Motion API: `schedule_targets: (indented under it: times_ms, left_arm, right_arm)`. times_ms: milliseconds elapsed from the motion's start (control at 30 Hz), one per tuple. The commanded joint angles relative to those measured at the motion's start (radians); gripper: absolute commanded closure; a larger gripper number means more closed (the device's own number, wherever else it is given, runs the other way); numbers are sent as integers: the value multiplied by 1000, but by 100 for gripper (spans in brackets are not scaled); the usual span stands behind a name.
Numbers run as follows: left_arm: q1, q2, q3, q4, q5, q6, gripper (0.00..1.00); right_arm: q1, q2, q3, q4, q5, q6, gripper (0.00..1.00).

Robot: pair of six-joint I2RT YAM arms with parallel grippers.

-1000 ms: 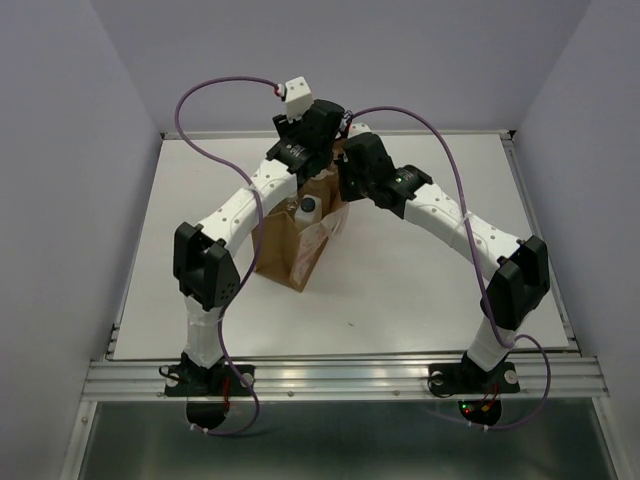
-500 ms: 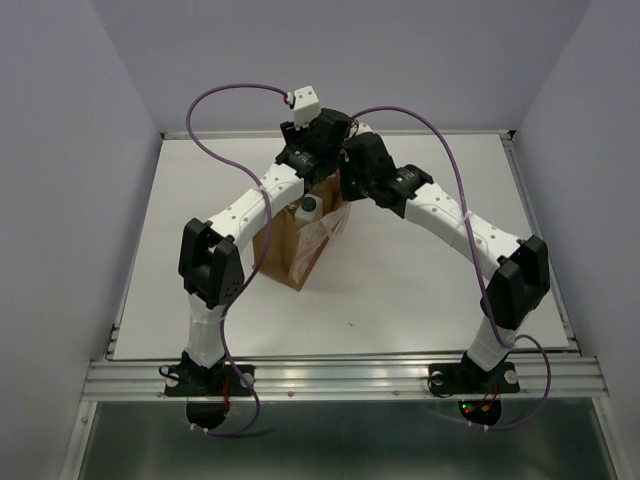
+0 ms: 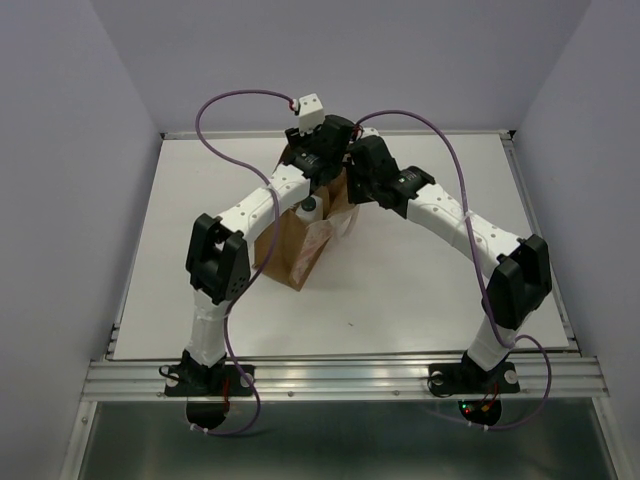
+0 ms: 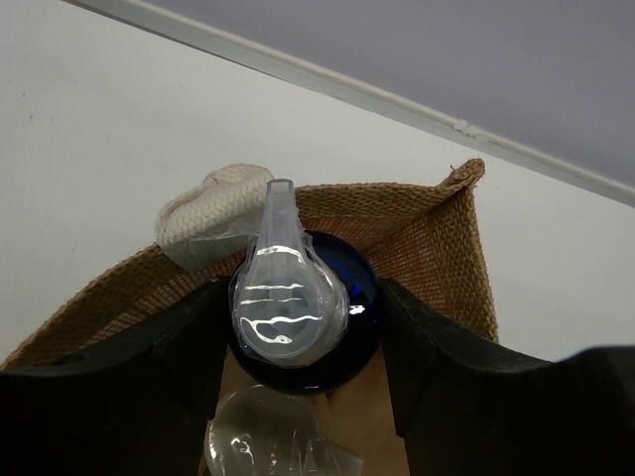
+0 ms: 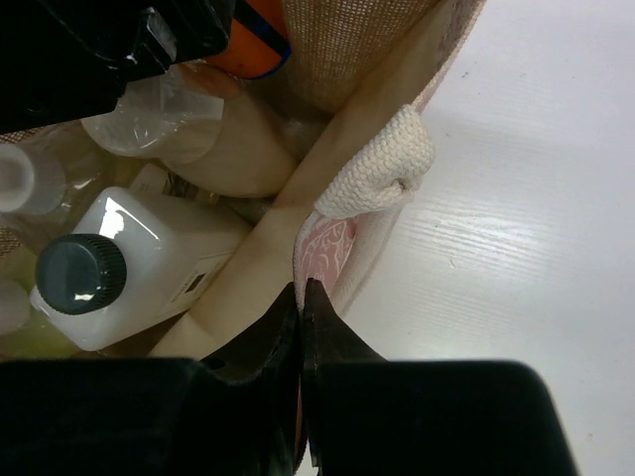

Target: Place the personal care products into the canvas bag

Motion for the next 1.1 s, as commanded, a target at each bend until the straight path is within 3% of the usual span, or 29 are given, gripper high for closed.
schedule_targets:
  times_ms: [0, 67, 100, 167, 300, 767, 833, 867, 1000, 1067]
  left_arm:
    - [-17, 27, 40, 32, 4, -56, 74]
    - [-15, 30, 49, 23, -5, -53, 61]
    - [-15, 30, 54, 20, -5, -52, 47]
    - [-15, 30, 65, 15, 4, -43, 34]
    - [-17, 22, 109, 3, 22, -14, 20]
    - [-17, -82, 158, 7, 102, 66, 1]
    - [-18, -93, 166, 18, 114, 83, 3]
    - [-18, -93, 163, 18, 113, 91, 9]
    - [-17, -82, 148, 32, 99, 95, 72]
    - [-18, -73, 148, 29, 113, 88, 78]
  right_arm:
    - [11, -28, -10, 19, -5, -26, 99]
    - [11, -26, -12, 18, -5, -28, 99]
    - [11, -23, -12, 19, -5, -28, 99]
    - [11, -19, -9, 18, -10, -29, 99]
    - [11, -14, -4, 18, -11, -32, 99]
    - [11, -28, 19, 18, -22, -40, 98]
    - [11, -28, 24, 18, -23, -40, 98]
    - [11, -28, 24, 18, -23, -40, 98]
    - [11, -35, 21, 18, -22, -41, 98]
    - [11, -39, 19, 18, -17, -41, 98]
